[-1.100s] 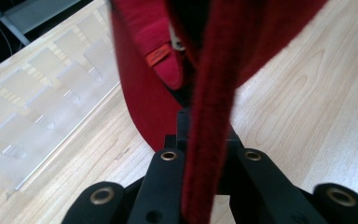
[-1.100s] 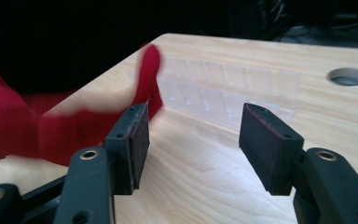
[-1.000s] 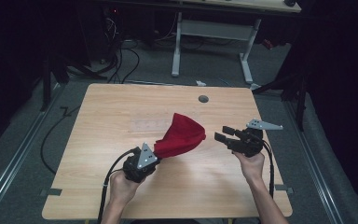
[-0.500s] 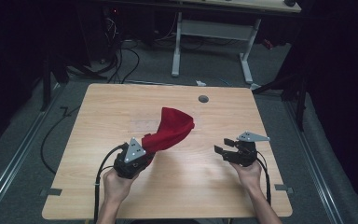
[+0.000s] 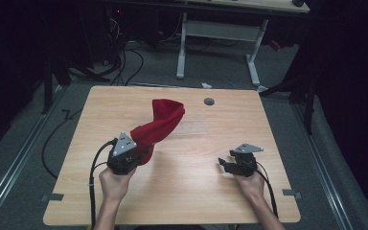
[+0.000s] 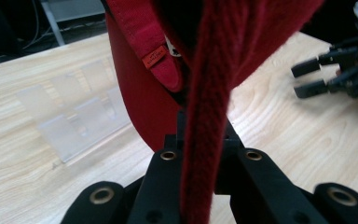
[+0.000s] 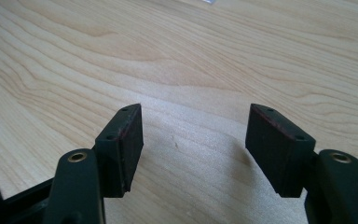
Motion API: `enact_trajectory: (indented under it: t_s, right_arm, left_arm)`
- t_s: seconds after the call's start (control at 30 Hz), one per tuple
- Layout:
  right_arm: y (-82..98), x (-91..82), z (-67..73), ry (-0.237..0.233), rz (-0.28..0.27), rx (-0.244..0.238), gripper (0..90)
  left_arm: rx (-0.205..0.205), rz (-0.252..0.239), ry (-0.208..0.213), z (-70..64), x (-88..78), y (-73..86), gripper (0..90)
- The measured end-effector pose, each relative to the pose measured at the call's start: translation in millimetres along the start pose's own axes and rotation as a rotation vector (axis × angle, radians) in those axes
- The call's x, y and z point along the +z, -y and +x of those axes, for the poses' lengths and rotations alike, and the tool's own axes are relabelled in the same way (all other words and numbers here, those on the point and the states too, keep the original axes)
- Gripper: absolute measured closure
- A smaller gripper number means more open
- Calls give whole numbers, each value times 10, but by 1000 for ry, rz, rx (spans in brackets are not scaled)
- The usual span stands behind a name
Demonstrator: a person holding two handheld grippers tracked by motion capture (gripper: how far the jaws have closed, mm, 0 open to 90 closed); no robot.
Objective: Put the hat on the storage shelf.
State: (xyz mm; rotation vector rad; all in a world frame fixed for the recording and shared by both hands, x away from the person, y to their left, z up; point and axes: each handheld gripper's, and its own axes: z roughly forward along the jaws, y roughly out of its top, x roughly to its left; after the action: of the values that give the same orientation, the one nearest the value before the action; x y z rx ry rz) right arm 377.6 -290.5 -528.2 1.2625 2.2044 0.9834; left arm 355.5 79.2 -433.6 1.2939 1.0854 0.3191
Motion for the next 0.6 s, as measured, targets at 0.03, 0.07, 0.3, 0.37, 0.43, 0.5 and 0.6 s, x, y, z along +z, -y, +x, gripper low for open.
enact_trajectory:
  t_s: [0.03,0.07,0.3,0.37,0.43,0.5,0.6]
  right_arm:
    - [10,11,1,3,2,-4,368]
    - [10,20,5,5,16,-2,366]
    - [2,38,10,11,37,-3,346]
    - [3,38,12,11,37,-2,341]
    - [4,38,15,11,37,-3,334]
    - [4,38,15,10,37,-7,331]
    - [5,39,15,9,36,-9,327]
  left_arm:
    - [-3,-4,0,8,2,-15,852]
    - [-9,-9,-2,24,12,-46,852]
    - [-47,-39,-20,100,107,-204,852]
    - [-56,-50,-30,124,138,-260,852]
    - [-64,-62,-30,148,160,-309,852]
    - [-68,-76,-38,178,188,-363,852]
    - [-69,-94,-46,224,215,-431,852]
